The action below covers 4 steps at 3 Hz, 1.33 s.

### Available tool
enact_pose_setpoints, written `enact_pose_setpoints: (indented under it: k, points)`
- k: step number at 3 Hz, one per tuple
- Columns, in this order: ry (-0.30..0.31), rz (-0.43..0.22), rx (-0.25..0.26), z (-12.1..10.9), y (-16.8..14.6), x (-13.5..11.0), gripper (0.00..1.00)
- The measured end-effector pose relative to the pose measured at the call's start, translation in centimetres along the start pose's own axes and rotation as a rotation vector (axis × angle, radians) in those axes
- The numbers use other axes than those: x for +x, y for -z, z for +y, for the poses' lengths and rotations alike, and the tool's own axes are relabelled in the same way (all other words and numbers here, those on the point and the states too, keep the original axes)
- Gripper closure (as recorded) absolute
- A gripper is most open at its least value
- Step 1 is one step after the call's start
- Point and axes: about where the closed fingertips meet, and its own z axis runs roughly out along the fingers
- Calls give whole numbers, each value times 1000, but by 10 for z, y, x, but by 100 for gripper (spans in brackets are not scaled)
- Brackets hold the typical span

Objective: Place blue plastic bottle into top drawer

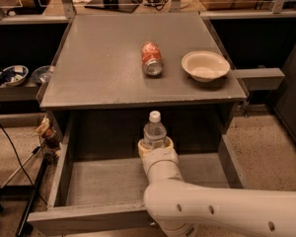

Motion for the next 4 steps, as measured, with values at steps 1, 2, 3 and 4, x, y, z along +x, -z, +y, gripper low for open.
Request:
enact_pose_setpoints:
  k: [1,2,3,4]
  points:
    - [2,13,-34,9,0,3,100]
    - [-19,5,-98,14,2,-2,100]
    - [-7,24,-172,34,6,4,100]
    - [10,10,-162,43,12,5,100]
